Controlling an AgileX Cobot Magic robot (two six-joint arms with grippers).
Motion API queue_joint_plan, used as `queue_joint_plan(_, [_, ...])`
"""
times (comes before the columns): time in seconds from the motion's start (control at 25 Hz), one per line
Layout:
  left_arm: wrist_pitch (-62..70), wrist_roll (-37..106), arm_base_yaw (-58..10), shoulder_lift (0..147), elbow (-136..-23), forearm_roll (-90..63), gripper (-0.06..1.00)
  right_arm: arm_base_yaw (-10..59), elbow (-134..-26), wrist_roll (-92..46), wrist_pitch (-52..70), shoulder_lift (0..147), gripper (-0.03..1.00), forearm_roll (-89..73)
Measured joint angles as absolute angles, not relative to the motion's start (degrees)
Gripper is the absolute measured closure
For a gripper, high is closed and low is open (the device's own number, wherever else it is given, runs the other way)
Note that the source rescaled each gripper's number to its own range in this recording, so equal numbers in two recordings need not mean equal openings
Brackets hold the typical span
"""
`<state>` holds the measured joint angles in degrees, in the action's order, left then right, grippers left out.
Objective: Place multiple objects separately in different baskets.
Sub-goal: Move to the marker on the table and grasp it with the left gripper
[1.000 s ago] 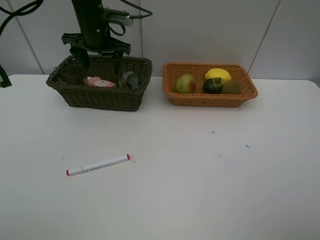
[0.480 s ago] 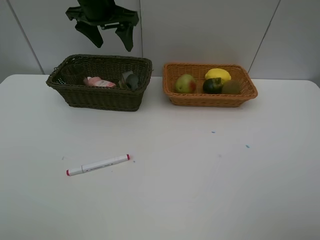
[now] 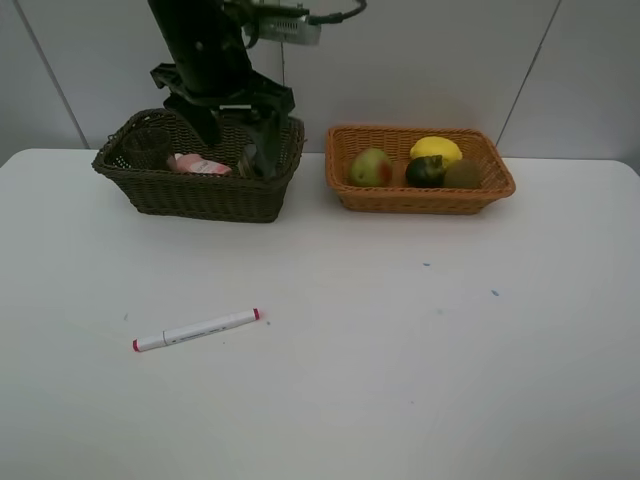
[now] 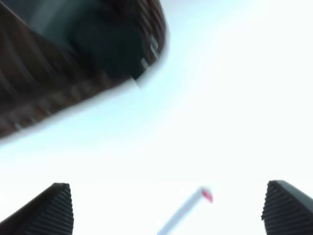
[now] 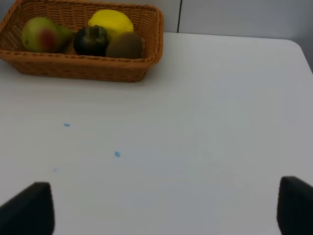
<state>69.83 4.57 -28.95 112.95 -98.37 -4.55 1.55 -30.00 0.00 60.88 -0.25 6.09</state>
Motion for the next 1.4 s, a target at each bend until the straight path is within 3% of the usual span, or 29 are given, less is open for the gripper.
queue_joint_plan(0.36, [69.88,19.71,-29.98,107.64,-80.92,-4.61,-0.06,1.55,-30.0,0.0,60.88,-0.25,-0.03,6.09])
queue_joint_plan(0.72, [69.01,30.64,-30.04,106.88,-74.06,-9.05,-0.06,1.55,-30.0,0.0,60.88,-0.25,-0.03,6.09])
queue_joint_plan(1.4, [46.29,35.28,-30.04,106.64,-57.68,-5.65,-0.06,1.55,-30.0,0.0,60.88,-0.25,-0.03,6.09])
